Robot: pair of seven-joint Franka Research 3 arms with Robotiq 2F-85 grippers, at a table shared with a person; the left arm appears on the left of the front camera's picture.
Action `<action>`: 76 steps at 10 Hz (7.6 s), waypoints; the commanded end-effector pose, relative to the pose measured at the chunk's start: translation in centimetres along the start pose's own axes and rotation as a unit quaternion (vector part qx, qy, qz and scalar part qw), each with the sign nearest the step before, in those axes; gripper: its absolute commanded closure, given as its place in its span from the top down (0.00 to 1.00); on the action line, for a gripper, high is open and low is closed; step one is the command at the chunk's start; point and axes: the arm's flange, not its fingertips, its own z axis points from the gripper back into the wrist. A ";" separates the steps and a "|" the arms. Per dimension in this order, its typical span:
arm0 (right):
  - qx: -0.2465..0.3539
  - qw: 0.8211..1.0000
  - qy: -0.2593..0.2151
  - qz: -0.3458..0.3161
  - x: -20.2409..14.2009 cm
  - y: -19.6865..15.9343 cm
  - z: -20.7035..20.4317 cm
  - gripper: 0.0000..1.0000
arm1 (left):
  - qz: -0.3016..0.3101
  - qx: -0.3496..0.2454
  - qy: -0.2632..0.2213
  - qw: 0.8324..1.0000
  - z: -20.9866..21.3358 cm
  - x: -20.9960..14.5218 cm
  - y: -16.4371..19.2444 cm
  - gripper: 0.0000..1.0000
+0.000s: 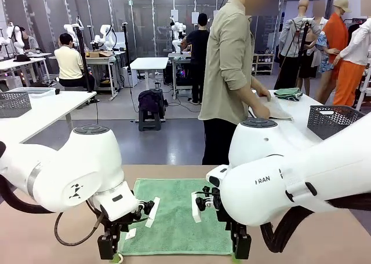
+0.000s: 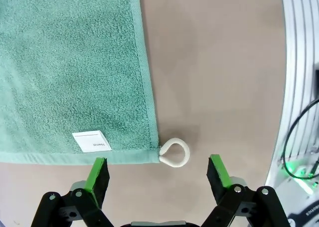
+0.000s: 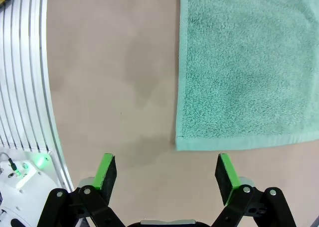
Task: Fold the towels and place them in the basket.
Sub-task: When a person lays out a Towel with hook on the table, fold it in half twice.
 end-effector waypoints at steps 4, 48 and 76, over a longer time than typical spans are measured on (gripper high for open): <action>0.028 0.999 -0.016 0.003 -1.7 0.7 -3.0 1.00 | -0.013 -0.007 -0.025 1.000 -1.1 -0.6 0.6 1.00; -0.002 0.999 0.041 0.015 0.0 -2.0 -5.0 0.42 | 0.011 0.024 0.030 0.999 -3.3 -0.7 -0.2 0.36; -0.043 0.996 0.075 -0.015 2.9 4.6 3.8 0.00 | 0.027 0.101 0.033 0.994 5.9 0.8 -5.3 0.00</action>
